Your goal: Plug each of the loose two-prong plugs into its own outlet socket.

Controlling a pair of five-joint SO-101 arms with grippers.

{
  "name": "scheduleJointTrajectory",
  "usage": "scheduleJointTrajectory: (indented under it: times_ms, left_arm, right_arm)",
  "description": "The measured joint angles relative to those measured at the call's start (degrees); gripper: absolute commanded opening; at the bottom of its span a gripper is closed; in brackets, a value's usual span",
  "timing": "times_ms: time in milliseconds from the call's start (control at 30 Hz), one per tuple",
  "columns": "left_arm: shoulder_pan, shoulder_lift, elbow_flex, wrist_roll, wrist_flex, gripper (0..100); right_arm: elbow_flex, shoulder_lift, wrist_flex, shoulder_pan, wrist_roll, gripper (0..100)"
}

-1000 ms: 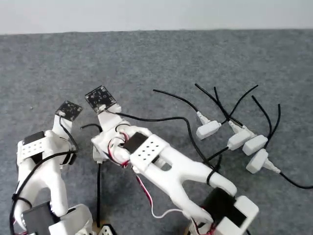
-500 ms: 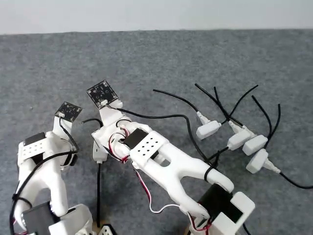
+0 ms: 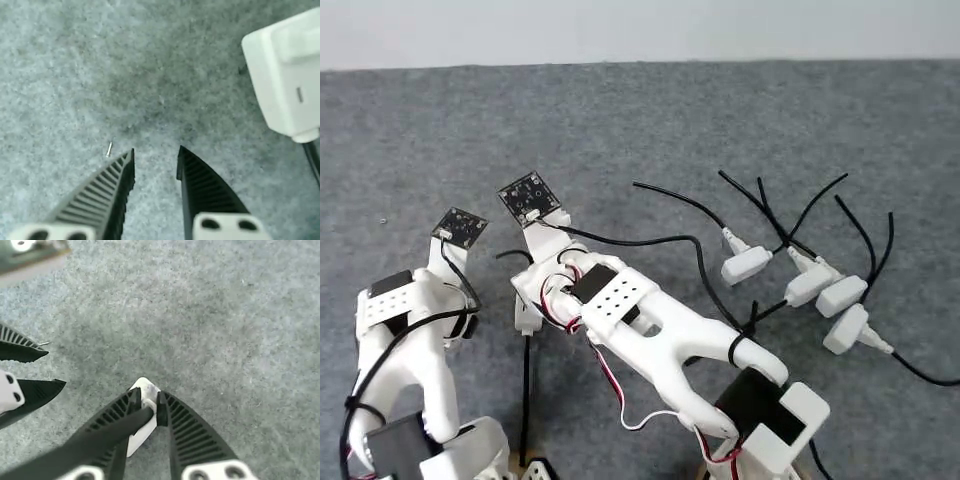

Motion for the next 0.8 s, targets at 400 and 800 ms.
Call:
scheduleJointTrajectory:
  times_ms: [400,800]
  left_arm:
    - [-3.2,0.0,0.0,7.7,-3.1,14]
    - [-9.2,0.0,0.0,24.1,-8.4,14]
  right_arm:
    - [0.0,0.4,0.6,-0.1,0.0,24.4]
    - [-6.1,0.7,7.3,-9.3,-3.7,19.1]
